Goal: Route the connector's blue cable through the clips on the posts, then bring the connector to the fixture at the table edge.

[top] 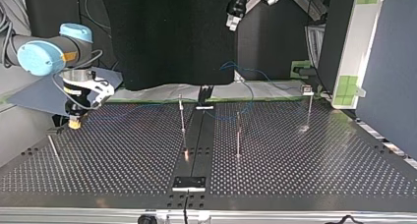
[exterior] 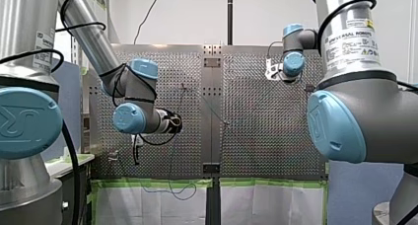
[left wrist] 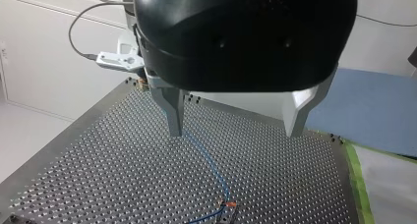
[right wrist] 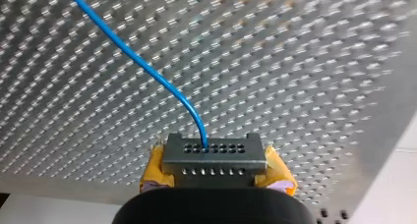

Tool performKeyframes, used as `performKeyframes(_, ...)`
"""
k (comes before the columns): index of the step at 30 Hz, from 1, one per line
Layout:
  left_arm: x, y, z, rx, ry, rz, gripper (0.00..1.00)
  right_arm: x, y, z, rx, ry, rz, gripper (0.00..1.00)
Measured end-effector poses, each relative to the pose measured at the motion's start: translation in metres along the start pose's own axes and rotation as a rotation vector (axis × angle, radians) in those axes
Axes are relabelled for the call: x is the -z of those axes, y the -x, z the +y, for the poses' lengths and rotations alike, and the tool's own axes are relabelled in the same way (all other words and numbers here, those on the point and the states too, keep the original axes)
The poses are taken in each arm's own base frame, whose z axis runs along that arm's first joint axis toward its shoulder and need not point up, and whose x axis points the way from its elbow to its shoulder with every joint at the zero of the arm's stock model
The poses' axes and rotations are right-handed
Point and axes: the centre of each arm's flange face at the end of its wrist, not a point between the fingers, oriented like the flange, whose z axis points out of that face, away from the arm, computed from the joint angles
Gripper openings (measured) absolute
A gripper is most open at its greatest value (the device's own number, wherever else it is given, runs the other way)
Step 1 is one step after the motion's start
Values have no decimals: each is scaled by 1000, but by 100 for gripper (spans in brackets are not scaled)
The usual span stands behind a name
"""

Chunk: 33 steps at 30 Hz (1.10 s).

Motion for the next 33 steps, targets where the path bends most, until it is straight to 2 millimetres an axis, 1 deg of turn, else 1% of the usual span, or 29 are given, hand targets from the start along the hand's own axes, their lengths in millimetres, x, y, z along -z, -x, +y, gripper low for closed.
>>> performKeyframes(8, -1, 2, 3, -42, 30, -16, 100, -9, 31, 14, 37, -4, -12, 0)
performKeyframes(15, -3, 3, 4, -60, 40, -23, 100, -30, 54, 29, 67, -19, -5, 0)
performKeyframes(18, -5, 4, 5, -59, 43, -26, 100, -42, 67, 41, 61, -21, -2, 0)
performKeyframes(21, -6, 5, 5, -59, 47, -28, 100, -51, 74, 53, 57, -21, 5, 0)
performKeyframes(24, -6, 5, 7, -60, 52, -27, 100, -57, 74, 68, 59, -21, 11, 0)
performKeyframes(29, -6, 5, 10, -74, 72, -22, 100, -68, 66, 94, 57, -20, 20, 0)
performKeyframes(33, -7, 5, 12, -91, 86, -15, 100, -73, 60, 107, 54, -28, 29, 0)
